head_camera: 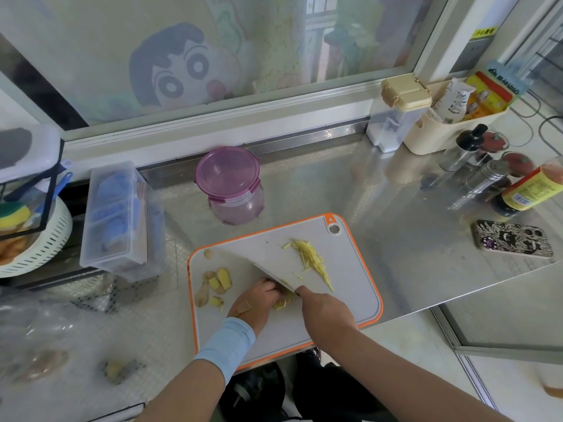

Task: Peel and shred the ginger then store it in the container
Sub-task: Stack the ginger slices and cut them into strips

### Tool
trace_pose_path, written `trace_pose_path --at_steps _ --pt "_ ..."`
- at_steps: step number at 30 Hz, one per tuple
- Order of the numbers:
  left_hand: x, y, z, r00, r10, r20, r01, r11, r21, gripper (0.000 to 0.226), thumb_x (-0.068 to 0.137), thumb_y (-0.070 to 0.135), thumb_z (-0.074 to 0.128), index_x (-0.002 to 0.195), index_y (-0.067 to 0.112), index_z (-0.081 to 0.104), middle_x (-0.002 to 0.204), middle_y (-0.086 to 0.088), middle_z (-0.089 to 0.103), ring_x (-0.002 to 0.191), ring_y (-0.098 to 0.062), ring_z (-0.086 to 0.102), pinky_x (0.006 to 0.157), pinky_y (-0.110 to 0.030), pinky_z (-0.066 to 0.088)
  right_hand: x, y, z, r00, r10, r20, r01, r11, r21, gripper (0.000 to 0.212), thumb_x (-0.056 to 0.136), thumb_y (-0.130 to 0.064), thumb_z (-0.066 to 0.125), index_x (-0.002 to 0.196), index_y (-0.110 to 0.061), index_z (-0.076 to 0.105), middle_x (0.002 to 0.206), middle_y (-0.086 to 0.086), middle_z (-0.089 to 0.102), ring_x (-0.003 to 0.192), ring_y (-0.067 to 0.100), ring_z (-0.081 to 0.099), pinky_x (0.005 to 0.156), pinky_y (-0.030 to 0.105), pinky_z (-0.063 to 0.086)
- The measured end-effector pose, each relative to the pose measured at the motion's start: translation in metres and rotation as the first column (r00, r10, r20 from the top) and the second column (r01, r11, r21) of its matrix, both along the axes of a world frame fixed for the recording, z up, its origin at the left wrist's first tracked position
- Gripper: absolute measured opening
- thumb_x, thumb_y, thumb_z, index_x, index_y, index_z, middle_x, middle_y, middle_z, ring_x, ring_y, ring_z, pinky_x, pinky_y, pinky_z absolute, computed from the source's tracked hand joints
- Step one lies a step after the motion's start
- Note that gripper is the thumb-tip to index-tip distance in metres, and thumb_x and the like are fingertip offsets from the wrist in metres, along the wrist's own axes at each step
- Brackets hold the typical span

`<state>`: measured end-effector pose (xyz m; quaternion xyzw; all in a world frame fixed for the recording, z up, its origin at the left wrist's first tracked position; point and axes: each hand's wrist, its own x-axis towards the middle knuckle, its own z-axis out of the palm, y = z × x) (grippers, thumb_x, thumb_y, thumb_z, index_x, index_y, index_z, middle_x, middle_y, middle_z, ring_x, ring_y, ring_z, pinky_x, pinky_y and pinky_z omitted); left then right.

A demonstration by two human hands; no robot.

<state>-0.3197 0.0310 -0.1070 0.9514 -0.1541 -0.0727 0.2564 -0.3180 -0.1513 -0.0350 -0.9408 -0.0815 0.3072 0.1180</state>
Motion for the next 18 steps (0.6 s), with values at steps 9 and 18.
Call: trace_pose_path --at_steps 9,18 --pt "0.001 -0.001 0.002 1.000 -0.016 0.022 0.016 1.000 0.005 0.029 0.083 0.007 0.062 0.106 0.019 0.074 0.118 0.000 0.064 0.111 -0.018 0.058 0.087 -0.020 0.043 -0.019 -0.013 0.004 0.998 -0.049 -0.031 0.049 0.999 -0.003 0.058 0.086 0.004 0.034 0.131 -0.033 0.035 0.078 0.002 0.050 0.072 0.026 0.055 0.060 0.036 0.048" --pt "0.004 -0.001 0.005 0.998 -0.020 0.052 0.022 0.999 -0.025 0.028 0.066 0.010 0.064 0.088 0.022 0.078 0.098 0.002 0.069 0.092 -0.017 0.066 0.072 -0.019 0.053 -0.018 -0.013 0.003 0.998 -0.037 -0.049 0.036 0.999 -0.024 0.063 0.084 0.006 0.035 0.132 -0.034 0.033 0.077 0.002 0.050 0.070 0.023 0.054 0.059 0.037 0.048"
